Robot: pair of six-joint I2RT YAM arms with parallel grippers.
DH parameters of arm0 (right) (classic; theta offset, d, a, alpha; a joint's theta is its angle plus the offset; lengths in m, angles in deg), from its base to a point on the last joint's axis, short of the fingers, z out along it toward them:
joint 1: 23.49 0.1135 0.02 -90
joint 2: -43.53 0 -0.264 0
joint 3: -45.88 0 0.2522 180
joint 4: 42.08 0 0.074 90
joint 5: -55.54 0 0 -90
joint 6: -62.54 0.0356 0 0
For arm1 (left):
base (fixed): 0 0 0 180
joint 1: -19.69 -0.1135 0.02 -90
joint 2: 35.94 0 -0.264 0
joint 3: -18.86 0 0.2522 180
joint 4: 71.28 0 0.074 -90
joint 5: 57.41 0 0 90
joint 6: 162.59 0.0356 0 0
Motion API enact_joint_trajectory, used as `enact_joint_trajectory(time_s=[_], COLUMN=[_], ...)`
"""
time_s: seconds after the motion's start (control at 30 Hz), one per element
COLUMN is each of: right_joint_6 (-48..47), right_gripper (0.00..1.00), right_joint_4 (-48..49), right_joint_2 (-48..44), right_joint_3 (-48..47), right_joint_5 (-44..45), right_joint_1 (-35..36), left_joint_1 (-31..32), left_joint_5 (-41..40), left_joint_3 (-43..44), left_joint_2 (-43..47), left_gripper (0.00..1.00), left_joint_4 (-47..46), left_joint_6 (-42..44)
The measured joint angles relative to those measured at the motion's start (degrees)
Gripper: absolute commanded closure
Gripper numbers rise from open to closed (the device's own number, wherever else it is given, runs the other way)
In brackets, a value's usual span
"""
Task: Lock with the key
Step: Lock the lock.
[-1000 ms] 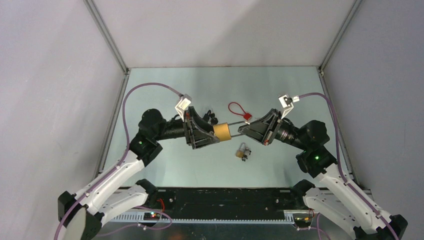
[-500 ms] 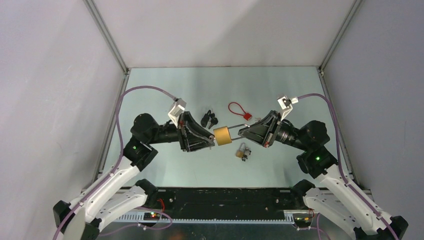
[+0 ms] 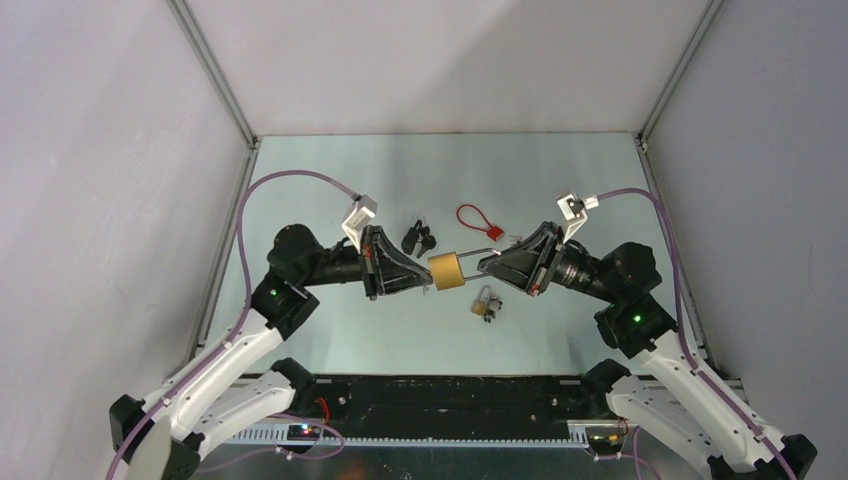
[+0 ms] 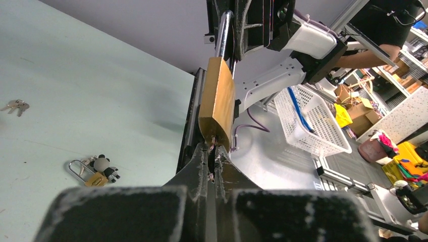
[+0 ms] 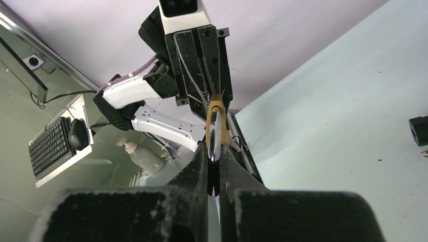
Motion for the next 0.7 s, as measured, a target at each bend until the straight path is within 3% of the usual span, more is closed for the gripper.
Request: enact_joint_trajectory(time_s=[0.53, 0.7], right_joint_6=[-2.3, -2.8], right_gripper=[1.00, 1.00], right_joint_4=[-5.5, -8.0], right_joint_2=[-7.5, -7.0], right_joint_3=[0.0, 0.0], right_joint_5=[9.3, 11.8], right_joint_1=[-2.7, -2.8], left_joint_1=[-1.6, -2.1], left_joint_5=[-6.9, -16.4], left_joint_3=[-1.4, -0.5], left_joint_2=[5.3, 5.0], left_gripper=[1.00, 1.00], left_joint_4=[2.1, 9.6], left_joint_6=[0.7, 2.1])
